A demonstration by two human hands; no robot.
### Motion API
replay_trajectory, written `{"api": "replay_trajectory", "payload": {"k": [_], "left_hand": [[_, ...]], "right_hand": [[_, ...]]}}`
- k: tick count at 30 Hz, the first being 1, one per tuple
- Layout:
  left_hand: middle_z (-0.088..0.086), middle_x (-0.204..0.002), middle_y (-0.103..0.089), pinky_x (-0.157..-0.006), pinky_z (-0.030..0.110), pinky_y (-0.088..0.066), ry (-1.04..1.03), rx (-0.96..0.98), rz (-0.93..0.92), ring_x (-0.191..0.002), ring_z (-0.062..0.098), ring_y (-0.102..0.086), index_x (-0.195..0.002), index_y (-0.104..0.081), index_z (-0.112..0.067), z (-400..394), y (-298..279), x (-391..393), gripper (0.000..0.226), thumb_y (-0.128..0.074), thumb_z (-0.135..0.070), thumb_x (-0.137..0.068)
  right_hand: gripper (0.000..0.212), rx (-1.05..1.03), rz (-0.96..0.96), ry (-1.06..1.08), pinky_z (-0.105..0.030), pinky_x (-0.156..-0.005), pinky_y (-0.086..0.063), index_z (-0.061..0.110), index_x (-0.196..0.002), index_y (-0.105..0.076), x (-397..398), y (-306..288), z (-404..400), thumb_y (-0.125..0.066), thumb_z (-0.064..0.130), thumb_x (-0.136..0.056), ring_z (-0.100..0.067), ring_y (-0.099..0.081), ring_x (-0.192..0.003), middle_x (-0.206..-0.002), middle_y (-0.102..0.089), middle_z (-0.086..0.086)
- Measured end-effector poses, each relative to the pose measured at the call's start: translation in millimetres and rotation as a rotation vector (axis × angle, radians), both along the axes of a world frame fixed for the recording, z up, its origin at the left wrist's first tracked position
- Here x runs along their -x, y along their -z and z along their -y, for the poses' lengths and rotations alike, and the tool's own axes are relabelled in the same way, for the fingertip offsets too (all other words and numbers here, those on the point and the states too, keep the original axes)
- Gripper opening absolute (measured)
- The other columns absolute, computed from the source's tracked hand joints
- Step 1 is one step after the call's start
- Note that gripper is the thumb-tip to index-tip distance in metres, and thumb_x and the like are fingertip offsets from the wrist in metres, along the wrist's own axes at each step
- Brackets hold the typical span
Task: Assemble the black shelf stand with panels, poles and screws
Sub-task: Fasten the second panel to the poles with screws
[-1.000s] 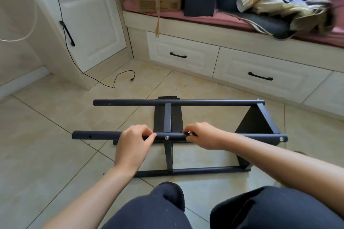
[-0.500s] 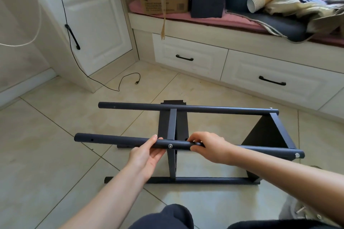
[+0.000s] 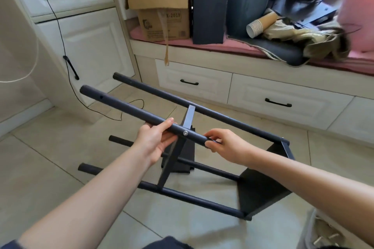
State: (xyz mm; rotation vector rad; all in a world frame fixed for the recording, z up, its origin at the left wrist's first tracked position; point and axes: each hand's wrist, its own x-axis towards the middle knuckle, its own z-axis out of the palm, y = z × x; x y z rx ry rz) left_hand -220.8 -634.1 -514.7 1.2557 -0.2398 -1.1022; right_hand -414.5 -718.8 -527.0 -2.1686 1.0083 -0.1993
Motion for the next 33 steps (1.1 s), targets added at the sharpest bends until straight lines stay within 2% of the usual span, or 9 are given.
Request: {"api": "replay_trajectory", "payload": {"k": [6, 10, 15, 21, 23, 25, 28, 31, 33], "left_hand": [[0.020, -0.113, -0.071, -0.085, 0.042, -0.061, 0.137, 0.027, 0.196, -0.099, 0.030, -0.073, -0.133, -0.051, -0.004, 38, -40, 23, 0.043, -0.067, -0.008, -0.093], [0.018, -0.113, -0.070, -0.081, 0.041, -0.063, 0.249, 0.028, 0.285, -0.096, 0.027, -0.074, -0.132, -0.050, -0.004, 59, -61, 47, 0.043, -0.069, -0.008, -0.093], [0.016, -0.112, -0.070, -0.074, 0.036, -0.064, 0.391, 0.033, 0.386, -0.093, 0.025, -0.075, -0.130, -0.051, -0.008, 82, -76, 83, 0.044, -0.071, -0.009, -0.091], [0.016, -0.113, -0.069, -0.082, 0.043, -0.063, 0.570, 0.058, 0.595, -0.097, 0.027, -0.074, -0.118, -0.055, -0.013, 92, -85, 119, 0.036, -0.075, -0.013, -0.088], [0.015, -0.109, -0.070, -0.083, 0.045, -0.062, 0.585, 0.090, 0.690, -0.098, 0.028, -0.073, -0.110, -0.056, -0.015, 89, -84, 131, 0.029, -0.075, -0.013, -0.089], [0.013, -0.106, -0.070, -0.085, 0.045, -0.062, 0.595, 0.113, 0.761, -0.099, 0.028, -0.072, -0.108, -0.056, -0.018, 84, -81, 143, 0.027, -0.074, -0.013, -0.090], [0.009, -0.106, -0.070, -0.089, 0.047, -0.059, 0.636, 0.137, 0.816, -0.100, 0.027, -0.072, -0.104, -0.055, -0.024, 75, -74, 155, 0.026, -0.074, -0.014, -0.090], [0.007, -0.104, -0.070, -0.091, 0.048, -0.058, 0.676, 0.137, 0.852, -0.101, 0.026, -0.071, -0.098, -0.054, -0.031, 64, -68, 161, 0.027, -0.074, -0.015, -0.090], [0.007, -0.102, -0.069, -0.090, 0.047, -0.059, 0.703, 0.133, 0.885, -0.099, 0.026, -0.072, -0.096, -0.053, -0.033, 55, -64, 163, 0.028, -0.074, -0.015, -0.090]], "right_hand": [[0.020, -0.037, 0.104, 0.099, -0.033, -0.091, -0.055, 0.018, -0.119, -0.060, 28, -26, 5, -0.054, 0.021, -0.100, -0.017, -0.067, -0.096, -0.105, -0.068, -0.001], [0.020, -0.020, 0.115, 0.169, -0.037, -0.094, -0.053, 0.017, -0.117, -0.062, 55, -34, 12, -0.057, 0.022, -0.098, -0.018, -0.066, -0.100, -0.110, -0.069, -0.001], [0.021, -0.097, 0.207, 0.304, -0.031, -0.090, -0.055, 0.017, -0.116, -0.063, 89, -34, 10, -0.063, 0.022, -0.095, -0.013, -0.067, -0.100, -0.111, -0.072, 0.000], [0.016, -0.166, 0.269, 0.473, -0.026, -0.074, -0.057, 0.019, -0.110, -0.062, 112, -28, -2, -0.064, 0.018, -0.094, -0.014, -0.069, -0.097, -0.107, -0.073, -0.002], [0.014, -0.176, 0.259, 0.498, -0.024, -0.073, -0.055, 0.019, -0.108, -0.064, 117, -27, -5, -0.060, 0.015, -0.095, -0.013, -0.068, -0.099, -0.106, -0.073, 0.000], [0.019, -0.143, 0.233, 0.535, -0.022, -0.079, -0.051, 0.016, -0.108, -0.066, 123, -32, -1, -0.055, 0.008, -0.095, -0.012, -0.065, -0.103, -0.107, -0.072, 0.003], [0.020, -0.077, 0.248, 0.636, -0.026, -0.089, -0.050, 0.013, -0.108, -0.064, 135, -49, 8, -0.052, 0.005, -0.095, -0.014, -0.063, -0.106, -0.108, -0.069, 0.001], [0.010, -0.002, 0.269, 0.779, -0.034, -0.089, -0.052, 0.014, -0.105, -0.059, 154, -59, 16, -0.056, 0.013, -0.095, -0.019, -0.061, -0.102, -0.106, -0.064, -0.003], [0.016, -0.014, 0.267, 0.873, -0.038, -0.089, -0.053, 0.014, -0.107, -0.053, 166, -58, 18, -0.059, 0.018, -0.094, -0.022, -0.059, -0.099, -0.109, -0.060, -0.006]]}}
